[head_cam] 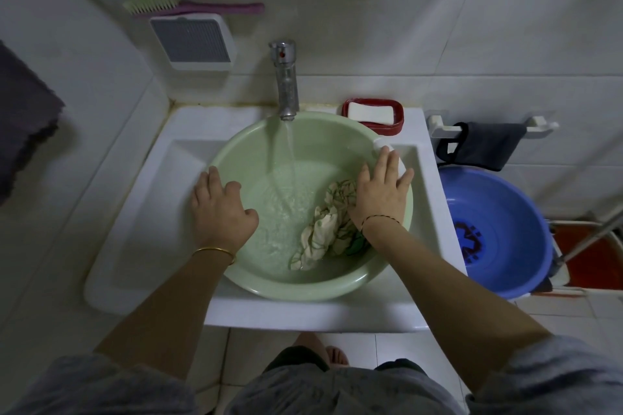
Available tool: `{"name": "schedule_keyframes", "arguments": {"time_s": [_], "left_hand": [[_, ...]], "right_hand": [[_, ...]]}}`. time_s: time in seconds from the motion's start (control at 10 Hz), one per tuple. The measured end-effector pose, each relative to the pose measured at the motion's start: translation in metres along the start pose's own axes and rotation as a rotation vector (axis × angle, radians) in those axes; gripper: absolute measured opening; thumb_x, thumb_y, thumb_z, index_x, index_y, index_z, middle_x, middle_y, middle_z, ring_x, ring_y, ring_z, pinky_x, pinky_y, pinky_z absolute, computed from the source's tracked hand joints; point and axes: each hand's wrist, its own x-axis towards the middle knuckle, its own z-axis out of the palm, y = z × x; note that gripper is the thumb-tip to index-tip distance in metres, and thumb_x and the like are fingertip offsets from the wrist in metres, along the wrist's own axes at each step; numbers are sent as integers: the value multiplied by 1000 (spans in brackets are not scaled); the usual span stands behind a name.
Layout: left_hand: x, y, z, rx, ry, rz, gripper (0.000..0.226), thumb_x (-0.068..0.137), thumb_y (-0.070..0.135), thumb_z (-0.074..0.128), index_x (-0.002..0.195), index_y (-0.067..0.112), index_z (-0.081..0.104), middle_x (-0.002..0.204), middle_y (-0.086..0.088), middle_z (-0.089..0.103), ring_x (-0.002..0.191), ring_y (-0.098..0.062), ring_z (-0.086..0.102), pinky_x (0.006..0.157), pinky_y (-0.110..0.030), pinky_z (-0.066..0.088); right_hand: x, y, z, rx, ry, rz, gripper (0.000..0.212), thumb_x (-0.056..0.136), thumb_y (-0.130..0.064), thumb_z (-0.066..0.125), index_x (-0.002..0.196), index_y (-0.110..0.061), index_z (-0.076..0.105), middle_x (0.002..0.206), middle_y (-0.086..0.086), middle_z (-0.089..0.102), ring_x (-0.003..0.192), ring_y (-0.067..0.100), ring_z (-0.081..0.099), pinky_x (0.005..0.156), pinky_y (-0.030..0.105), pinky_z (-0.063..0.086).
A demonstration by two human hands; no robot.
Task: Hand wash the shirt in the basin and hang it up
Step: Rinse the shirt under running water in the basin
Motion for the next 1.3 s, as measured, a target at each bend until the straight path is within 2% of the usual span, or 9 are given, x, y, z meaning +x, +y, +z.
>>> {"name": "schedule_keyframes", "arguments": {"time_s": [0.2, 0.7, 1.0, 1.3], "left_hand": [[-1, 0, 2, 2, 11, 12, 59, 54, 24, 49, 107, 4, 65, 139, -28, 41, 129, -44, 37, 103, -52, 32], [-1, 1, -1, 3, -6, -3, 64, 54, 26, 45, 112, 5, 63, 144, -27, 37, 134, -42, 31, 108, -49, 26], [-1, 0, 1, -1, 11, 4, 63, 53, 25, 46, 109, 4, 64, 141, -28, 39, 132, -44, 34, 105, -51, 29], [-1, 0, 1, 1, 4, -1, 65, 54, 26, 46, 112, 5, 63, 144, -27, 36, 134, -42, 31, 108, -49, 26]], "right_hand": [[1, 0, 1, -4, -3, 0, 68, 91, -37, 52, 148, -14, 22, 156, 23, -6, 144, 41, -7, 113, 62, 7], [1, -1, 1, 9, 3, 3, 67, 91, -35, 54, 147, -14, 24, 156, 23, -5, 144, 40, -6, 113, 61, 6], [1, -2, 1, 2, 0, 3, 68, 91, -36, 53, 147, -14, 23, 156, 23, -6, 144, 41, -7, 113, 62, 6], [1, -1, 3, -1, -2, 7, 70, 90, -35, 56, 148, -14, 22, 156, 23, -6, 143, 41, -7, 112, 62, 5]]}}
